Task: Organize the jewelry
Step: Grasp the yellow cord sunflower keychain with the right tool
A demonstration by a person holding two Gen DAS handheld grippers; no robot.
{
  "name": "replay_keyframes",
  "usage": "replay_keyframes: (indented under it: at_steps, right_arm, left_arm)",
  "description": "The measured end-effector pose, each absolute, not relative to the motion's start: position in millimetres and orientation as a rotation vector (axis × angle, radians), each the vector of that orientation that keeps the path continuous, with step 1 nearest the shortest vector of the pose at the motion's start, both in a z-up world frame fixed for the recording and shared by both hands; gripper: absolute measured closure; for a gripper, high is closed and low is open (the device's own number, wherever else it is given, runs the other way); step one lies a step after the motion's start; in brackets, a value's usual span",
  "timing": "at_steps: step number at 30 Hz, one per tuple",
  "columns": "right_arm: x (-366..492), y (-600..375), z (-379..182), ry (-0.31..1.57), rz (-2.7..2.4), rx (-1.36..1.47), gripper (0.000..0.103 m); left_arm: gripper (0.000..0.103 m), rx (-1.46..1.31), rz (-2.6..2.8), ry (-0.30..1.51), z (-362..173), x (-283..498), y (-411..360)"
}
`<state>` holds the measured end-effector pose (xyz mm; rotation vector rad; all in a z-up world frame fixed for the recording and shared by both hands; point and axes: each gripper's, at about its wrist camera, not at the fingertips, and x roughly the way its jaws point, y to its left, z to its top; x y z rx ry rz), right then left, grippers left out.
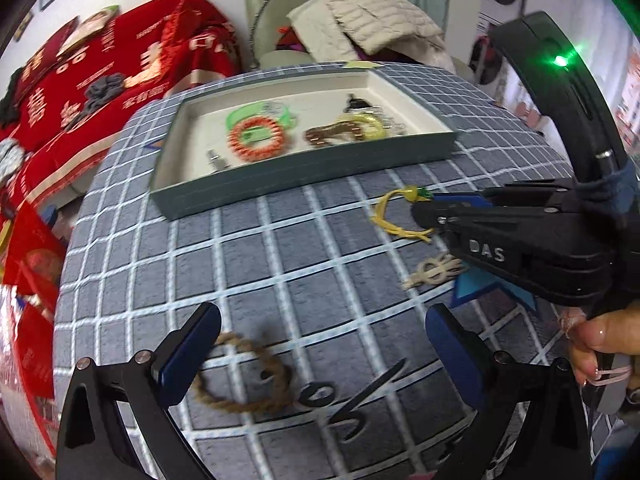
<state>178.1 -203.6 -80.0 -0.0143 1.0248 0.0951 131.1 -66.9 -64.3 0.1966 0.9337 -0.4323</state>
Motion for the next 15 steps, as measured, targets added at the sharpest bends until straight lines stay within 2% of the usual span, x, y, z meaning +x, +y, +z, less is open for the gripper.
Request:
replay_keyframes:
  at_steps: [6,7,8,10,15]
  right_arm:
    - [175.9,-222.2,-78.3,1.017,0.079,0.048,0.091]
    - [175.2,-224.7,-77.6,1.015,0.076,0.052,0.091]
    - [174.3,-227.8,-76.5,1.012,0.072,0.059,0.091]
    - [172.6,-232.6,-75.3,1.009,0.069,0.072,0.091]
    - [169.0,-243.1,-72.4,1.002,0.065,0.101,0.091]
  left_arm:
    - [0.0,0.283,-0.518,0.938,-67.4,133.2,-97.7]
    - [0.002,0.293,-0.53,0.938,-68.5,133.3,-101.5]
    - [0.01,0.302,-0.538,0.937,-69.7,133.3,-104.5]
    - [0.015,0.329,-0.563,0.95,-73.8,134.6,-113.4]
    - [0.015,0.357,-0.605,0.936,-74.3,132.8,-125.2]
